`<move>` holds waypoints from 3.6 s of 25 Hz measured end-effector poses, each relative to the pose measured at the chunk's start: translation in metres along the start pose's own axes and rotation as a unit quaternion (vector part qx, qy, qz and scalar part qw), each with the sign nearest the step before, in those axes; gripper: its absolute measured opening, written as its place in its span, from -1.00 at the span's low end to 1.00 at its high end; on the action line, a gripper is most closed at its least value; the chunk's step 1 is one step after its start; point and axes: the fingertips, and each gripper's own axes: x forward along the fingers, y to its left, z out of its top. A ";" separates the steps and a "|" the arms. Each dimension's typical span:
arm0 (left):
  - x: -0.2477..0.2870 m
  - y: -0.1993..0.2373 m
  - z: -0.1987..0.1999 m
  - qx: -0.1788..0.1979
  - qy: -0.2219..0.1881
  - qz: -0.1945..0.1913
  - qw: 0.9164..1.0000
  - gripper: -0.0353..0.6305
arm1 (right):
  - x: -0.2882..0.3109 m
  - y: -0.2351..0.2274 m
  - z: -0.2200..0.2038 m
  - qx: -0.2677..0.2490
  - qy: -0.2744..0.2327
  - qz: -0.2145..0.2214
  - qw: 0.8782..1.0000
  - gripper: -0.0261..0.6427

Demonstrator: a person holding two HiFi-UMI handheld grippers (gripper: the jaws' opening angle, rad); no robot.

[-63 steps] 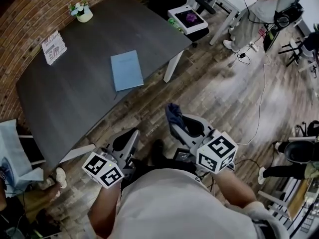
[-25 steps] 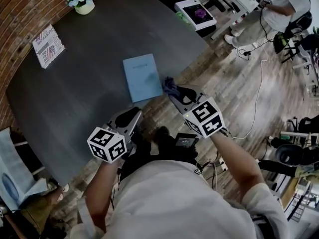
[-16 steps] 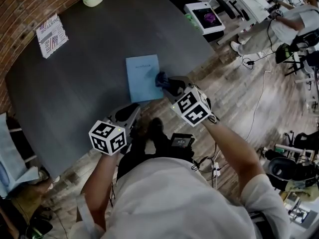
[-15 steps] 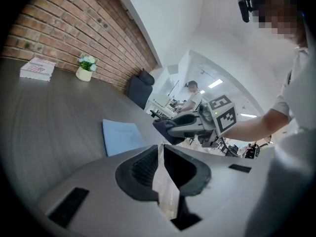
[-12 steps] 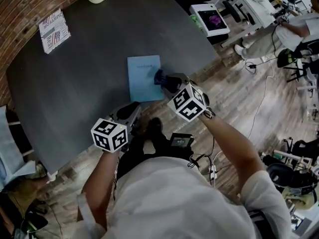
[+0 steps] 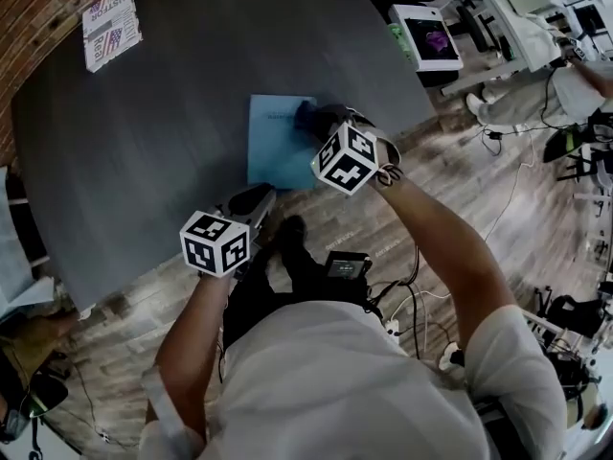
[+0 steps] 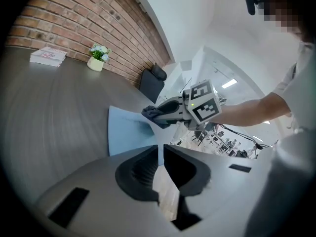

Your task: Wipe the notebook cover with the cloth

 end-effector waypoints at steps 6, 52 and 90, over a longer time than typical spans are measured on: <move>0.003 0.005 -0.001 -0.006 0.003 0.003 1.000 -0.76 | 0.026 -0.024 0.012 -0.043 0.016 -0.013 0.999 -0.57; 0.005 -0.017 -0.015 0.011 0.034 -0.038 0.999 -0.76 | 0.028 0.049 -0.009 -0.097 0.046 0.008 0.994 -0.57; -0.015 -0.033 -0.027 0.016 0.030 -0.049 0.998 -0.76 | -0.017 0.135 -0.024 -0.068 0.042 0.058 0.995 -0.58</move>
